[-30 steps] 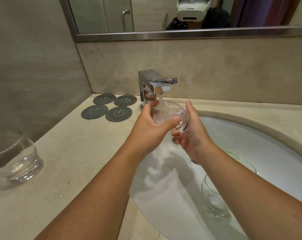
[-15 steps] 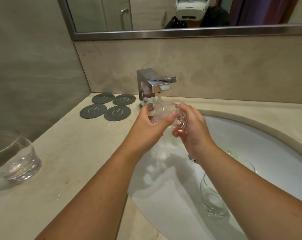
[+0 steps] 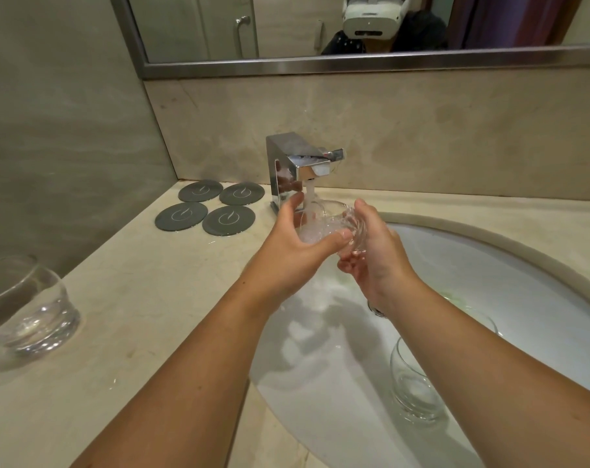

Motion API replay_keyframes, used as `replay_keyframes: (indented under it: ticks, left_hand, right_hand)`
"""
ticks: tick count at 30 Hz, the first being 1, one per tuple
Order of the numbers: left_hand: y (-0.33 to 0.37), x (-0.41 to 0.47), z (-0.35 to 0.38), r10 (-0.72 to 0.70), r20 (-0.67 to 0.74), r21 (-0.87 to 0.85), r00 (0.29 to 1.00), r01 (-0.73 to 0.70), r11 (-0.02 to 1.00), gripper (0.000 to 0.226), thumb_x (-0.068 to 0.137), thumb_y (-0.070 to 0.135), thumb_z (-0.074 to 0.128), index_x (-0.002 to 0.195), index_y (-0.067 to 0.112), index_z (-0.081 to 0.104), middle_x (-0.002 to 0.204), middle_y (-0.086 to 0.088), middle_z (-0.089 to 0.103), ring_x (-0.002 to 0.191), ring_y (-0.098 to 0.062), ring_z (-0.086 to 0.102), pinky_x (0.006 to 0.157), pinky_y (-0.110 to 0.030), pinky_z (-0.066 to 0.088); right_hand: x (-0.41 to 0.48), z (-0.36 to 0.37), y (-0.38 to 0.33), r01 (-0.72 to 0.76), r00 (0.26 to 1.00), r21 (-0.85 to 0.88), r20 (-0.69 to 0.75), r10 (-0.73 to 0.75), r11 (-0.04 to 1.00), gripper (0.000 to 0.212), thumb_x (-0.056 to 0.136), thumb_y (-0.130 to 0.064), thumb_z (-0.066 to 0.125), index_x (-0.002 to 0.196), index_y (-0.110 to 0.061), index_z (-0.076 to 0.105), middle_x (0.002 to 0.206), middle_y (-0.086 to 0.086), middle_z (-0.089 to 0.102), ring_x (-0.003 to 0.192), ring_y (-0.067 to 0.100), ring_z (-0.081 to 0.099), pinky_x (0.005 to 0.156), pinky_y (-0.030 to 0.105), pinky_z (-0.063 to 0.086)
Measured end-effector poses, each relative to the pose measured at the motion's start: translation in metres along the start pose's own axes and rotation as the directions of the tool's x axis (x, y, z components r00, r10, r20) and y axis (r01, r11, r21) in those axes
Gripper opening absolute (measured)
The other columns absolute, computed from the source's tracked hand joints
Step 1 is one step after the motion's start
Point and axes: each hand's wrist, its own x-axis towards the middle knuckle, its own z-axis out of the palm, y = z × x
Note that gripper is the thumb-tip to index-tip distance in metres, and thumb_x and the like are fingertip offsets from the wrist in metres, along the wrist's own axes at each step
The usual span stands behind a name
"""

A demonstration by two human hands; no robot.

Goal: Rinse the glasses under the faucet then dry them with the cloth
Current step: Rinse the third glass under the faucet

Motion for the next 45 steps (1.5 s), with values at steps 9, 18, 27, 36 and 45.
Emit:
replay_keyframes:
  ticks: [9, 18, 27, 36, 45]
  left_hand:
    - [0.0013, 0.0013, -0.0011, -0.03, -0.069, 0.005, 0.997, 0.03, 1.0, 0.102, 0.07, 0.066, 0.087, 0.155, 0.031, 0.043, 0.143, 0.01, 0.063, 0.125, -0.004, 0.066, 0.111, -0.043, 0.054]
    - [-0.0004, -0.001, -0.0016, -0.004, 0.037, 0.039, 0.999, 0.002, 0.999, 0.099, 0.075, 0.047, 0.086, 0.158, 0.043, 0.033, 0.144, 0.018, 0.059, 0.126, 0.004, 0.062, 0.116, -0.038, 0.048]
    - [0.0009, -0.0004, -0.0004, -0.075, -0.033, -0.037, 0.997, 0.074, 0.997, 0.116, 0.063, 0.08, 0.082, 0.159, 0.032, 0.037, 0.134, 0.014, 0.07, 0.115, 0.002, 0.07, 0.101, -0.04, 0.061]
    - [0.0068, -0.0046, -0.0015, 0.02, -0.061, 0.123, 0.998, -0.013, 0.992, 0.081, 0.083, 0.047, 0.089, 0.149, 0.044, 0.042, 0.128, 0.021, 0.063, 0.114, -0.001, 0.069, 0.102, -0.031, 0.054]
    - [-0.0003, -0.0017, 0.0005, -0.056, -0.024, 0.017, 0.998, 0.056, 0.998, 0.119, 0.066, 0.077, 0.082, 0.164, 0.04, 0.026, 0.139, 0.024, 0.058, 0.132, 0.004, 0.058, 0.117, -0.04, 0.047]
  right_hand:
    - [0.0063, 0.0002, 0.0045, 0.022, 0.999, -0.04, 0.041, -0.021, 0.999, 0.05, 0.093, -0.046, 0.065, 0.125, -0.008, 0.07, 0.096, 0.01, 0.068, 0.068, 0.022, 0.059, 0.049, 0.03, 0.045]
    - [0.0039, -0.0026, 0.0046, -0.084, 0.992, -0.031, 0.087, 0.086, 0.996, 0.043, 0.101, -0.057, 0.059, 0.114, -0.019, 0.072, 0.084, 0.002, 0.065, 0.05, 0.013, 0.048, 0.046, 0.027, 0.033]
    - [0.0065, -0.0002, 0.0062, 0.088, 0.995, -0.015, 0.037, -0.088, 0.996, 0.027, 0.097, -0.03, 0.068, 0.119, -0.016, 0.072, 0.105, 0.009, 0.068, 0.077, 0.024, 0.061, 0.051, 0.03, 0.043]
    - [0.0027, -0.004, 0.0048, -0.161, 0.984, -0.111, 0.064, 0.169, 0.981, 0.064, 0.095, -0.076, 0.053, 0.119, -0.02, 0.076, 0.086, 0.003, 0.069, 0.055, 0.015, 0.054, 0.052, 0.031, 0.038]
    - [-0.0013, 0.0022, 0.0023, -0.008, 0.999, -0.014, 0.052, 0.009, 1.0, 0.024, 0.101, -0.035, 0.06, 0.107, -0.014, 0.069, 0.083, 0.009, 0.059, 0.052, 0.015, 0.045, 0.051, 0.03, 0.035]
